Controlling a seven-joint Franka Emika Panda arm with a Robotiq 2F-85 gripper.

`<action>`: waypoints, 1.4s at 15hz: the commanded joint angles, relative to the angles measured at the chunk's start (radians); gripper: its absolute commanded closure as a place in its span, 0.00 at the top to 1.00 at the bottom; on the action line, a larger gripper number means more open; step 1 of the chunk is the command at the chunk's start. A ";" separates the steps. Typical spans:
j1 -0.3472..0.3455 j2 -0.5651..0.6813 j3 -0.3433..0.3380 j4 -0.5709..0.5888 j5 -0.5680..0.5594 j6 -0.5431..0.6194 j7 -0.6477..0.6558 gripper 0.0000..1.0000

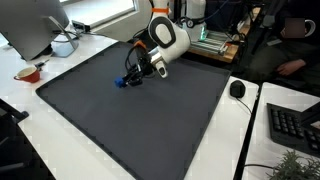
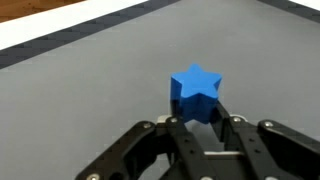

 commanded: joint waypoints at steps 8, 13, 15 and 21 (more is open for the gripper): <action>0.005 -0.018 -0.008 -0.004 0.010 0.002 0.007 0.33; 0.005 -0.020 -0.007 -0.005 0.015 0.002 0.008 0.33; 0.005 -0.020 -0.007 -0.005 0.015 0.002 0.008 0.33; 0.005 -0.020 -0.007 -0.005 0.016 0.002 0.008 0.33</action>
